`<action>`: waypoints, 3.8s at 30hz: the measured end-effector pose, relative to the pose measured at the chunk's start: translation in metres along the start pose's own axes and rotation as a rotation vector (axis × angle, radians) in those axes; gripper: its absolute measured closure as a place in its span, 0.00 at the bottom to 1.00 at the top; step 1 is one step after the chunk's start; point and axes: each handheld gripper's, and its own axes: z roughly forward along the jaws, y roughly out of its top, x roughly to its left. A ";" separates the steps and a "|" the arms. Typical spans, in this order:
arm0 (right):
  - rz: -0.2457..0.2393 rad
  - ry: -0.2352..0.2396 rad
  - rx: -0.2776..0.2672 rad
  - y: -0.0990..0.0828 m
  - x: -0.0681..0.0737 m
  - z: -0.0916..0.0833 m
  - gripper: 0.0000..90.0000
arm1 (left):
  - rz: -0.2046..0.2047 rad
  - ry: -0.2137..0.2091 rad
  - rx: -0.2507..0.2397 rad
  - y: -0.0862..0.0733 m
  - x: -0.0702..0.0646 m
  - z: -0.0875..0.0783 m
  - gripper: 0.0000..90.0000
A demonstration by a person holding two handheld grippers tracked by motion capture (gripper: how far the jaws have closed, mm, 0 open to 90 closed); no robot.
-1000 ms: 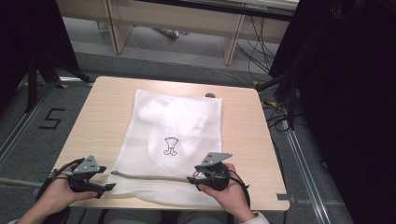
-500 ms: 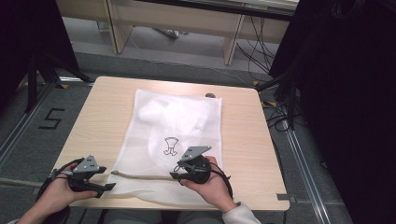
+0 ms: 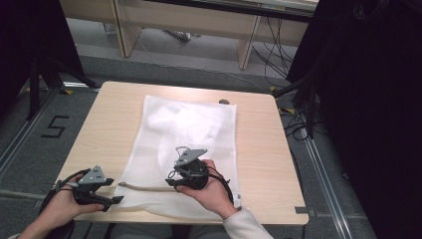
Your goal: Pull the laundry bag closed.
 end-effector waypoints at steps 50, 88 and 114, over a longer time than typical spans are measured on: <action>-0.101 0.145 0.050 0.064 0.042 0.092 0.75 | -0.012 -0.006 0.000 -0.001 0.001 0.000 0.29; -0.070 0.167 0.110 0.064 0.043 0.138 0.78 | -0.019 -0.011 -0.002 -0.001 0.001 0.000 0.29; -0.089 0.168 0.134 0.064 0.048 0.148 0.91 | -0.045 -0.014 0.008 -0.002 0.002 0.001 0.28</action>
